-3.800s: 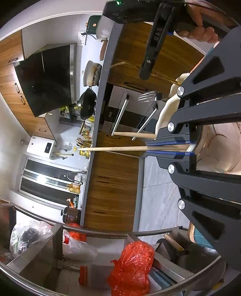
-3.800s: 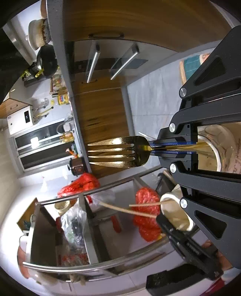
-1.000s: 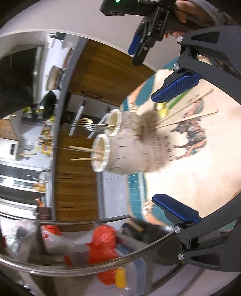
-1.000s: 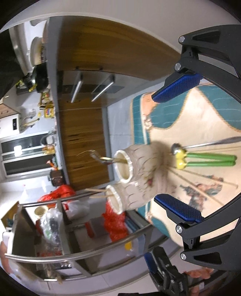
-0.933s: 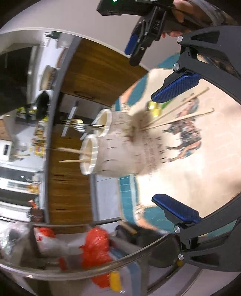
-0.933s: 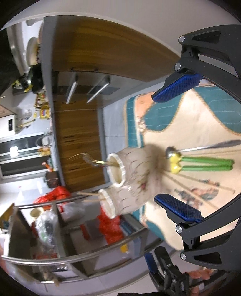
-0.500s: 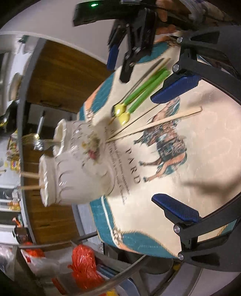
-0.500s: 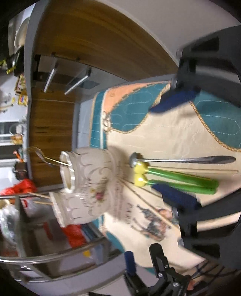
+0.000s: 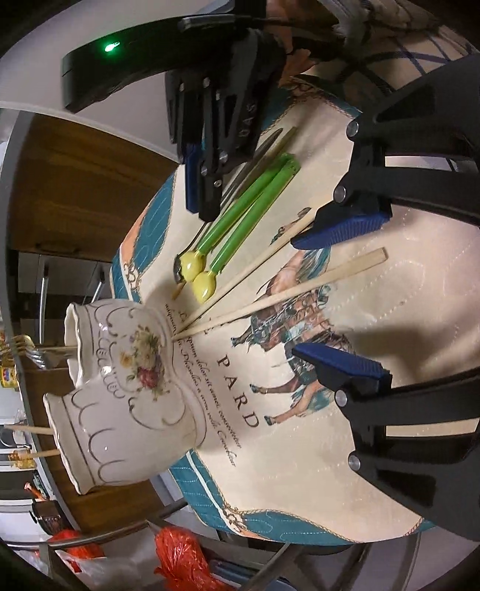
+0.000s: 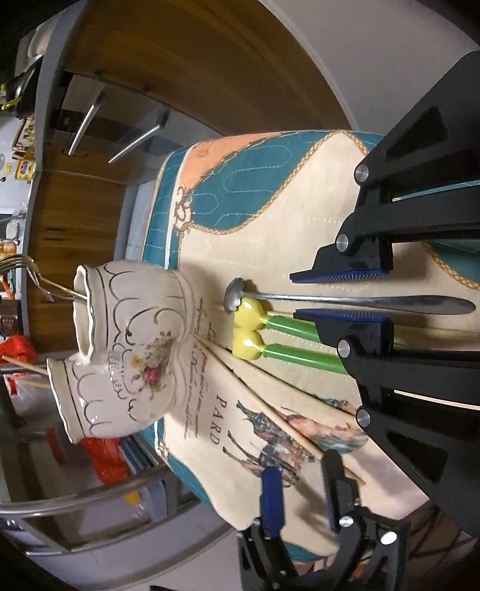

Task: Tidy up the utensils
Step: 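Close the right tool on the silver spoon while the left tool grasps a chopstick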

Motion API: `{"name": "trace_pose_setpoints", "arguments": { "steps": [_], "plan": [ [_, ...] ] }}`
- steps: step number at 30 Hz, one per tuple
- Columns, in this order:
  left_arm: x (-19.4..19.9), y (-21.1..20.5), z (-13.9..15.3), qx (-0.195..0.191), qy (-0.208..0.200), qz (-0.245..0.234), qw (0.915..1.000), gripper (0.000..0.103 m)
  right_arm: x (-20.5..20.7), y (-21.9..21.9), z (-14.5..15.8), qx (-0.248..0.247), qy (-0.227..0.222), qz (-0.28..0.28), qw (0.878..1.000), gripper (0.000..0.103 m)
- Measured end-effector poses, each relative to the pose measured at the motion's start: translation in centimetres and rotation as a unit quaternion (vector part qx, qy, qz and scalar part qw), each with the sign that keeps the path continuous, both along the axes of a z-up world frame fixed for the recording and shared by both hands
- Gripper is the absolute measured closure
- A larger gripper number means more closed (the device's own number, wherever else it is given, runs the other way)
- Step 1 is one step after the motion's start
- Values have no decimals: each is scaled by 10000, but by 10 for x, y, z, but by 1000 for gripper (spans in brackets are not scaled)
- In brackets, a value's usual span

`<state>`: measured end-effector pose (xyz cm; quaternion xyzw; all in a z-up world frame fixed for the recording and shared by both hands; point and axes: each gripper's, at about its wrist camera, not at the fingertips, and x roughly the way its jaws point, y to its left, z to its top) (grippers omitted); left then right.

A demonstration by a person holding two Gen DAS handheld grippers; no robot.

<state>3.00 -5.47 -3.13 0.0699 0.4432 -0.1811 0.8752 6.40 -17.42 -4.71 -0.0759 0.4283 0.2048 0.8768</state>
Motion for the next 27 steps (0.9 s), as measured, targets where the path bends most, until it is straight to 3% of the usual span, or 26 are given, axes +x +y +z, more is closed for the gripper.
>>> {"name": "trace_pose_setpoints", "arguments": {
  "steps": [4, 17, 20, 22, 27],
  "plan": [
    [2, -3, -4, 60, 83, -43, 9999, 62, 9, 3, -3, 18, 67, -77, 9999, 88],
    [8, -1, -6, -80, 212, -36, 9997, 74, 33, 6, -7, 207, 171, -108, 9996, 88],
    [11, -1, -6, -114, 224, -11, 9997, 75, 36, 6, -8, 216, 130, -86, 9996, 96],
    [11, -2, -7, -20, 173, 53, 9998, 93, 36, 5, -9, 266, 133, -97, 9995, 99],
    [14, 2, -8, -134, 154, 55, 9998, 94, 31, 5, -6, 234, -4, -115, 9997, 99]
  ]
}}
